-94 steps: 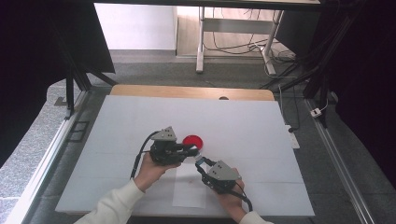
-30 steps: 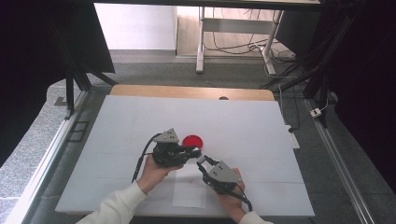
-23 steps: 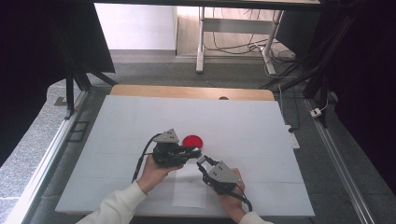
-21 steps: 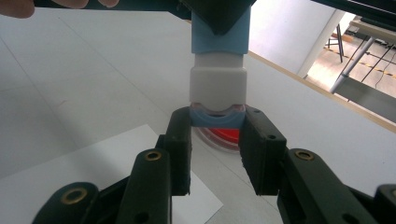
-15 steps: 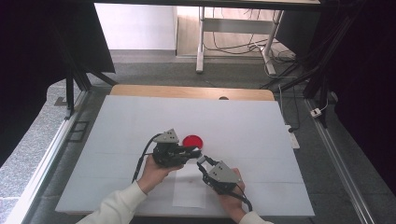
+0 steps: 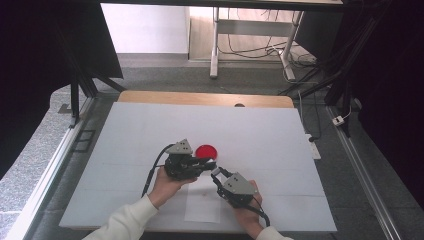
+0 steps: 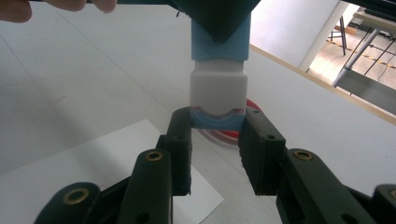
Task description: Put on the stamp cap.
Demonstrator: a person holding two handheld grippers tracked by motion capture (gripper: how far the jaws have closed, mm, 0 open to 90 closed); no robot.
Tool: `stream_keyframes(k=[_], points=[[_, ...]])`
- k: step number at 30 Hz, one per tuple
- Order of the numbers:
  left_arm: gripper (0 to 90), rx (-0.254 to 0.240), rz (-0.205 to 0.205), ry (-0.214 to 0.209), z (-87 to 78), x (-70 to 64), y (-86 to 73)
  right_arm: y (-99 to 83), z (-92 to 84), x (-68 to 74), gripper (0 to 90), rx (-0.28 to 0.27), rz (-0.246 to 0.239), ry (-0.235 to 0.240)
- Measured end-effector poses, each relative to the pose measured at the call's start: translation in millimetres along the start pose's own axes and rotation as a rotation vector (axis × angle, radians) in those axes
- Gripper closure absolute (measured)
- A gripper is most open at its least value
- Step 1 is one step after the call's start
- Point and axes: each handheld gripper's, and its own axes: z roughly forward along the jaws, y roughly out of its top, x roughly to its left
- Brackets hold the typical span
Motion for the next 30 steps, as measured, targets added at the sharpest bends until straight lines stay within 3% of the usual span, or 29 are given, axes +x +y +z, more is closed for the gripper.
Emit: stream_keyframes(k=[30], points=[[75.8,0.013,-0.015,-0.005,7.5,1.0,-7.2,0.0,0.5,-0.9,65.0,0.019,-0.011,-0.003]])
